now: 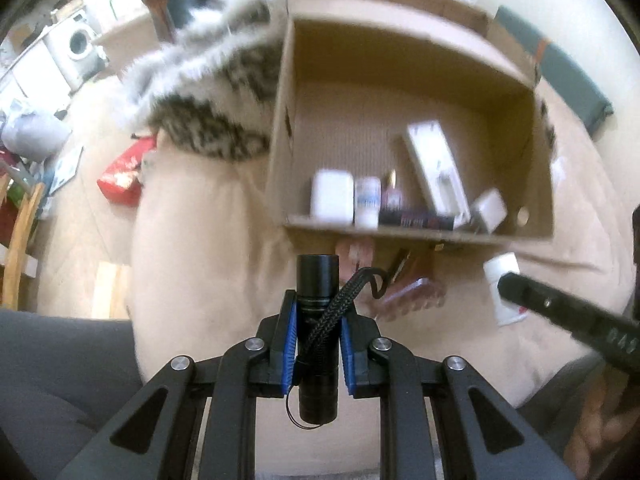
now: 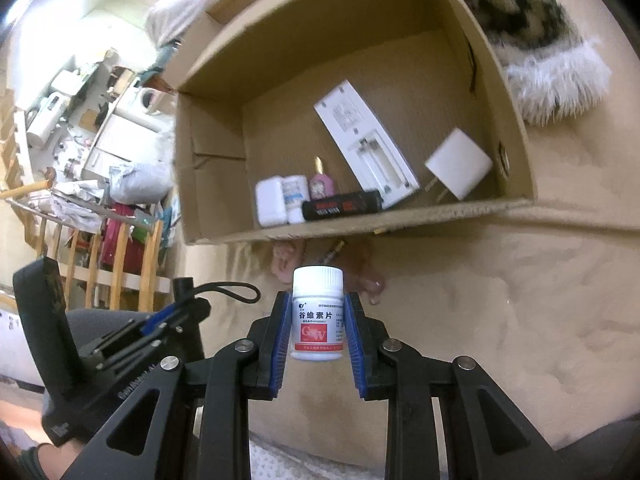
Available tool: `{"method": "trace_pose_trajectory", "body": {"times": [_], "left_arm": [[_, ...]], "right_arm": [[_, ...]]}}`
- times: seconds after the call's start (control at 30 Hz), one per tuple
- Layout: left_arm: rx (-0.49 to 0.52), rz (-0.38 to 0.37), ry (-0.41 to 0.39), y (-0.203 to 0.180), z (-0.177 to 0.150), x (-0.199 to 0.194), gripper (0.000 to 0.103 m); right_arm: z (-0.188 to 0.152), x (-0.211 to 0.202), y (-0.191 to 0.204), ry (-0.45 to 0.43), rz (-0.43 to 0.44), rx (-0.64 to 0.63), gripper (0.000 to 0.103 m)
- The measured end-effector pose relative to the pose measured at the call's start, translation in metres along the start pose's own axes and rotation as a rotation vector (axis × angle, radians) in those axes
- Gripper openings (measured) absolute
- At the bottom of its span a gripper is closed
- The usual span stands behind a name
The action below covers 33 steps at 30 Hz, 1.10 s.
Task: Organize rigid objects
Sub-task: 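Carry flashlight and pill bottle up and into the box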
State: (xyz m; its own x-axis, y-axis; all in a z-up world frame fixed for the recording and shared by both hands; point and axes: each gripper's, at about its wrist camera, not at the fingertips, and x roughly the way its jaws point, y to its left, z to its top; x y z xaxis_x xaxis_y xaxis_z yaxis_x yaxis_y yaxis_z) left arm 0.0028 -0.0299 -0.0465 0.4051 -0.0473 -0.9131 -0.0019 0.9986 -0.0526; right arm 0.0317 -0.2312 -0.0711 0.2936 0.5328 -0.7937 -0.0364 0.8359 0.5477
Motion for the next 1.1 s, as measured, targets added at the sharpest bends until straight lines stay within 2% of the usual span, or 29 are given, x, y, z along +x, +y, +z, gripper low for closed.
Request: {"method": "trace_pose_trajectory", "body": {"times": [0.13, 0.23, 0.47, 0.57, 0.73, 0.9, 1.0, 1.03, 1.1], "left_arm": [[0.018, 0.033, -0.137, -0.008, 0.019, -0.039, 0.017], [0.01, 0.033, -0.208, -0.006, 0.032, -0.051, 0.017], [-0.021, 0.006, -0.291, -0.005, 0.07, -0.066, 0.017], [-0.002, 0.006, -0.313, -0.011, 0.089, -0.064, 0.017], [0.043, 0.004, -0.354, -0.026, 0.117, -0.059, 0.017], [0.086, -0.038, -0.366, -0.039, 0.132, -0.04, 0.017], [0.078, -0.065, -0.28, -0.038, 0.135, -0.008, 0.017], [0.064, -0.1, -0.22, -0.034, 0.134, 0.009, 0.017], [0.045, -0.121, -0.161, -0.031, 0.131, 0.028, 0.017]], "right_arm": [[0.004, -0.019, 0.008, -0.082, 0.006, -0.05, 0.029], [0.009, -0.032, 0.014, -0.146, 0.016, -0.079, 0.029], [0.029, -0.05, 0.026, -0.256, 0.008, -0.151, 0.029], [0.045, -0.05, 0.029, -0.272, 0.014, -0.176, 0.029], [0.069, -0.045, 0.033, -0.283, -0.027, -0.225, 0.029], [0.095, -0.035, 0.028, -0.281, -0.059, -0.239, 0.029], [0.106, -0.026, 0.017, -0.26, -0.053, -0.196, 0.029], [0.108, -0.022, 0.013, -0.252, -0.056, -0.177, 0.029], [0.11, -0.014, 0.003, -0.226, -0.063, -0.131, 0.029]]}}
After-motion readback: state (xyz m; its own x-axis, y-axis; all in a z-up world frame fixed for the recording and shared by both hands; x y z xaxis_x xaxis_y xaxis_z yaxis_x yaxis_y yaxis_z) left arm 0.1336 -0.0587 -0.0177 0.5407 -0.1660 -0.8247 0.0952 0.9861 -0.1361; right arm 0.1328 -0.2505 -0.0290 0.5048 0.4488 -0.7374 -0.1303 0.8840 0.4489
